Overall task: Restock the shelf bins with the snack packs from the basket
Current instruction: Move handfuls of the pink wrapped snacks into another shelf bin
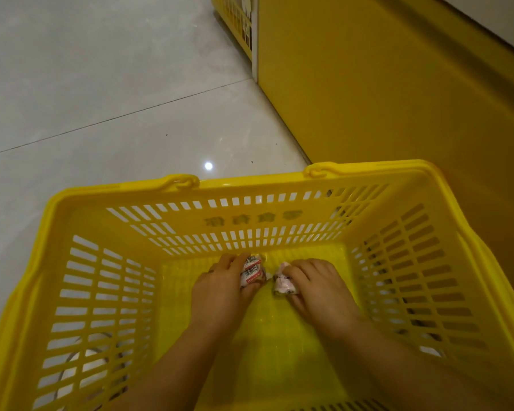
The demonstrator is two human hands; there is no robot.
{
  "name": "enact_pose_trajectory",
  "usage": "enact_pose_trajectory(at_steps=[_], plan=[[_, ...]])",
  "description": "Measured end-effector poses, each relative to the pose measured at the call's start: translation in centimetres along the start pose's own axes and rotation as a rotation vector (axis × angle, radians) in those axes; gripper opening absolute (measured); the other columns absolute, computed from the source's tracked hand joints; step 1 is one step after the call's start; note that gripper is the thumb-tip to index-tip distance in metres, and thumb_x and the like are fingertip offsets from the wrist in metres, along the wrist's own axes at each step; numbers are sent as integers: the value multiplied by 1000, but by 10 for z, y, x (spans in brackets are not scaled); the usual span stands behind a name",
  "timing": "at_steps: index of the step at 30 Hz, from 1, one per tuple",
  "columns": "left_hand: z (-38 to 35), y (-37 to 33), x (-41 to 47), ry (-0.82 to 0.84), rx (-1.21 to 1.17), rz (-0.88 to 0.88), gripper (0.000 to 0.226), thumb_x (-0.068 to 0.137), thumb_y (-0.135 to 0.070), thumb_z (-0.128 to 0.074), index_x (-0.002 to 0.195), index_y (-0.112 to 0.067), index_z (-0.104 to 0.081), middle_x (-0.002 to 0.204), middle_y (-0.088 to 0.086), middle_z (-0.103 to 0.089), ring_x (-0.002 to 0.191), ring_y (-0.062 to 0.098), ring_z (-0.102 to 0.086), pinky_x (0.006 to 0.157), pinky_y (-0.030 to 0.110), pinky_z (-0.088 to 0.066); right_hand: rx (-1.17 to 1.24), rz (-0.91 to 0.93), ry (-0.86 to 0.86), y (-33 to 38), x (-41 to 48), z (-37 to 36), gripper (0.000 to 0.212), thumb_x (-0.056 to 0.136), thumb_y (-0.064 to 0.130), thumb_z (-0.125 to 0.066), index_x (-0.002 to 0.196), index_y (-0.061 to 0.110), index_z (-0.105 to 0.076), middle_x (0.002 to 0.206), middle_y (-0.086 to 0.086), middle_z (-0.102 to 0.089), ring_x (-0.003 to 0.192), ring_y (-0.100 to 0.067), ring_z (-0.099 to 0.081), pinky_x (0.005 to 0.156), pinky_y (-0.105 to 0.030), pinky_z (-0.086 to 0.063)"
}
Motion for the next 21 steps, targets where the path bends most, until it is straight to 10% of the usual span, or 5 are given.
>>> enact_pose_trajectory(at_steps=[5,14,21], plan=[[-2,-8,4,111,124,-17,63,88,-58,-51,144,-36,-31,134,-8,-48,114,15,-54,82,29,-44,-25,-143,281,-7,8,-11,70,97,46,-43,152,19,-11,142,-4,-40,122,-24,-42,98,-35,-36],[60,-38,-5,42,-305,133,53,79,-61,-63,125,-35,-55,109,-4,-69,100,19,-64,67,26,-41,697,-543,112,-5,6,89,56,75,21,-78,121,14,-48,104,-6,-67,88,-24,-67,77,-36,-54],[171,-128,-37,-398,-1063,80,26,86,-32,-69,108,-20,-62,93,-7,-66,91,16,-64,64,15,-38,805,-389,-441,51,-28,226,34,85,6,-67,116,16,-54,99,10,-62,89,8,-58,86,-16,-46]])
Point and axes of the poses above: each hand's wrist, its own x-axis towards the middle knuckle, its own z-axis out of the back of the hand, y = z × x, the point moved 1 cm from there along x, towards the middle knuckle
